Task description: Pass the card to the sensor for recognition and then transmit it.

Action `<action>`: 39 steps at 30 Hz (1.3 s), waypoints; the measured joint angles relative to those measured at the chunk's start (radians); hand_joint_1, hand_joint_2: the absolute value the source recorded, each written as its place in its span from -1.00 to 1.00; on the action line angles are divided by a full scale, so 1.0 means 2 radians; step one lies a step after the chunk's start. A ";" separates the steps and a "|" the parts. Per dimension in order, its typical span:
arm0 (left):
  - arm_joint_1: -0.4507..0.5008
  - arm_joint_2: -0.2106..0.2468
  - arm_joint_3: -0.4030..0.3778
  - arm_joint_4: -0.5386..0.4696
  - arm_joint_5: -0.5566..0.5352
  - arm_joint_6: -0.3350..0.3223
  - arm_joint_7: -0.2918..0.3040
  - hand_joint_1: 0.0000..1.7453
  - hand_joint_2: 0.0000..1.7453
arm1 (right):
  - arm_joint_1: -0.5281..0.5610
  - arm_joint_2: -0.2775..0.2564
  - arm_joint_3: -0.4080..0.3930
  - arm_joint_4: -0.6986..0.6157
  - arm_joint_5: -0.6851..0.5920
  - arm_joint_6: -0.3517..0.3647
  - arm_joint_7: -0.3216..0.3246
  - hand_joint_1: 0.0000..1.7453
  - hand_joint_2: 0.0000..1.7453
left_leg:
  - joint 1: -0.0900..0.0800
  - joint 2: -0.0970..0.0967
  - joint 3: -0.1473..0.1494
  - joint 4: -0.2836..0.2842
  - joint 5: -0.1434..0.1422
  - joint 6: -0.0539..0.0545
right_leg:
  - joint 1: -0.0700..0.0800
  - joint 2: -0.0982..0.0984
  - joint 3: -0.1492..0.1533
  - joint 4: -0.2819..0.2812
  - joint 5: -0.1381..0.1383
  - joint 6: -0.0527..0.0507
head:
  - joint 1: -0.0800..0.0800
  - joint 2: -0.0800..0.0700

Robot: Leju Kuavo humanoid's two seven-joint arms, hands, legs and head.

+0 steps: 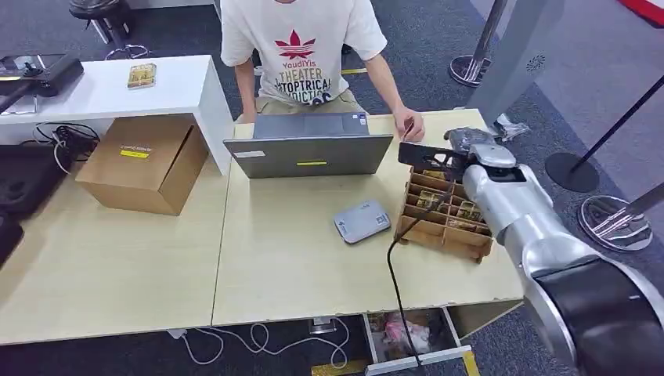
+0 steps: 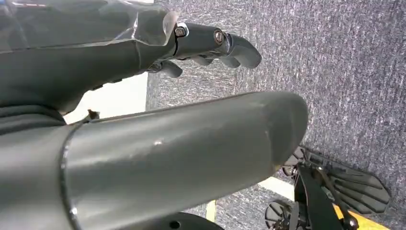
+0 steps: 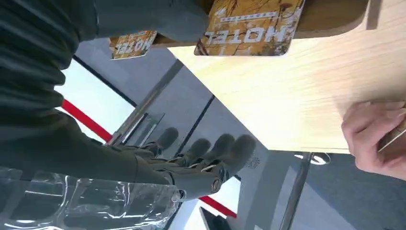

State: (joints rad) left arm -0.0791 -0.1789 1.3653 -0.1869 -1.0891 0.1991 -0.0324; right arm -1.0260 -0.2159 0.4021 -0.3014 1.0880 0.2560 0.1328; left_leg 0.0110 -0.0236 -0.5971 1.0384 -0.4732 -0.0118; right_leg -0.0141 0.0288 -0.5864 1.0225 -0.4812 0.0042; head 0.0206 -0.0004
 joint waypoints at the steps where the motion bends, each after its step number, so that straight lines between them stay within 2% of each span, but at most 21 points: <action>1: 0.000 0.000 0.000 0.000 0.000 0.000 -0.001 -1.00 -1.00 | 0.000 -0.001 -0.002 0.000 0.000 0.000 0.001 -0.34 1.00 | 0.000 0.000 0.000 0.000 0.000 0.000 | 0.000 0.000 0.000 0.000 0.000 0.000 | 0.000 0.000; 5: 0.000 0.000 0.000 0.000 -0.002 -0.001 -0.001 -1.00 -1.00 | 0.001 -0.004 -0.006 0.001 -0.001 0.000 0.002 -0.44 1.00 | 0.000 0.000 0.000 0.000 0.000 0.000 | 0.000 0.000 0.000 0.000 0.000 0.000 | 0.000 0.000; 13: 0.000 0.000 0.000 0.000 -0.003 -0.003 -0.001 -1.00 -1.00 | 0.003 -0.007 -0.008 0.002 -0.003 0.000 0.002 -0.38 1.00 | 0.000 0.000 0.000 0.000 0.000 0.000 | 0.000 0.000 0.000 0.000 0.000 0.000 | 0.000 0.000; 14: 0.000 0.001 0.000 0.000 -0.003 -0.004 -0.001 -1.00 -1.00 | 0.003 -0.008 -0.008 0.002 -0.003 -0.001 0.002 -0.26 1.00 | 0.000 0.000 0.000 0.000 0.000 0.000 | 0.000 0.000 0.000 0.000 0.000 0.000 | 0.000 0.000; 17: 0.000 0.001 0.000 0.000 -0.003 -0.004 -0.001 -1.00 -1.00 | 0.004 -0.008 -0.009 0.002 -0.003 -0.001 0.003 -0.16 1.00 | 0.000 0.000 0.000 0.000 0.000 0.000 | 0.000 0.000 0.000 0.000 0.000 0.000 | 0.000 0.000; 18: 0.000 0.001 0.000 0.000 -0.003 -0.004 -0.001 -1.00 -1.00 | 0.004 -0.008 -0.009 0.002 -0.003 -0.001 0.004 0.08 1.00 | 0.000 0.000 0.000 0.000 0.000 0.000 | 0.000 0.000 0.000 0.000 0.000 0.000 | 0.000 0.000; 19: 0.000 0.001 0.000 0.000 -0.003 -0.004 -0.001 -1.00 -1.00 | 0.005 -0.009 -0.009 0.002 -0.003 0.000 0.004 0.10 1.00 | 0.000 0.000 0.000 0.000 0.000 0.000 | 0.000 0.000 0.000 0.000 0.000 0.000 | 0.000 0.000; 20: 0.000 0.001 0.000 0.000 -0.003 -0.004 -0.001 -1.00 -1.00 | 0.005 -0.009 -0.009 0.002 -0.003 0.000 0.004 0.22 1.00 | 0.000 0.000 0.000 0.000 0.000 0.000 | 0.000 0.000 0.000 0.000 0.000 0.000 | 0.000 0.000; 23: 0.000 0.001 0.000 0.000 -0.003 -0.004 -0.001 -1.00 -1.00 | 0.007 -0.009 -0.010 0.002 -0.003 0.000 0.005 0.16 1.00 | 0.000 0.000 0.000 0.000 0.000 0.000 | 0.000 0.000 0.000 0.000 0.000 0.000 | 0.000 0.000; 26: 0.000 0.001 0.000 0.000 -0.003 -0.004 -0.001 -1.00 -1.00 | 0.008 -0.009 -0.010 0.002 -0.003 0.000 0.005 0.38 1.00 | 0.000 0.000 0.000 0.000 0.000 0.000 | 0.000 0.000 0.000 0.000 0.000 0.000 | 0.000 0.000; 27: 0.000 0.001 0.000 0.000 -0.003 -0.004 -0.001 -1.00 -1.00 | 0.008 -0.009 -0.010 0.002 -0.003 0.000 0.005 0.32 1.00 | 0.000 0.000 0.000 0.000 0.000 0.000 | 0.000 0.000 0.000 0.000 0.000 0.000 | 0.000 0.000; 28: 0.000 0.001 0.000 0.000 -0.003 -0.004 -0.001 -1.00 -1.00 | 0.008 -0.009 -0.010 0.002 -0.003 0.000 0.005 0.12 1.00 | 0.000 0.000 0.000 0.000 0.000 0.000 | 0.000 0.000 0.000 0.000 0.000 0.000 | 0.000 0.000; 31: 0.000 0.001 0.000 0.000 -0.003 -0.004 -0.001 -1.00 -1.00 | 0.008 -0.009 -0.011 0.002 -0.003 0.000 0.005 -0.28 1.00 | 0.000 0.000 0.000 0.000 0.000 0.000 | 0.000 0.000 0.000 0.000 0.000 0.000 | 0.000 0.000; 32: 0.000 0.001 0.000 0.000 -0.003 -0.004 -0.001 -1.00 -1.00 | 0.008 -0.009 -0.011 0.002 -0.003 0.000 0.005 -0.28 1.00 | 0.000 0.000 0.000 0.000 0.000 0.000 | 0.000 0.000 0.000 0.000 0.000 0.000 | 0.000 0.000; 33: 0.000 0.001 0.000 0.000 -0.003 -0.004 -0.001 -1.00 -1.00 | 0.008 -0.009 -0.012 0.002 -0.003 0.000 0.005 -0.68 1.00 | 0.000 0.000 0.000 0.000 0.000 0.000 | 0.000 0.000 0.000 0.000 0.000 0.000 | 0.000 0.000; 39: 0.000 0.001 0.000 0.000 -0.002 -0.005 -0.001 -1.00 -1.00 | 0.008 -0.009 -0.013 0.002 -0.001 0.000 0.003 -0.80 1.00 | 0.000 0.000 0.000 0.000 0.000 0.000 | 0.000 0.000 0.000 0.000 0.000 0.000 | 0.000 0.000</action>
State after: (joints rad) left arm -0.0796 -0.1774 1.3653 -0.1869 -1.0941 0.1885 -0.0347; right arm -1.0101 -0.2335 0.3765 -0.2983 1.0868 0.2560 0.1385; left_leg 0.0109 -0.0235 -0.5972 1.0384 -0.4732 -0.0118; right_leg -0.0142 0.0288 -0.5863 1.0225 -0.4811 0.0043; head 0.0206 -0.0004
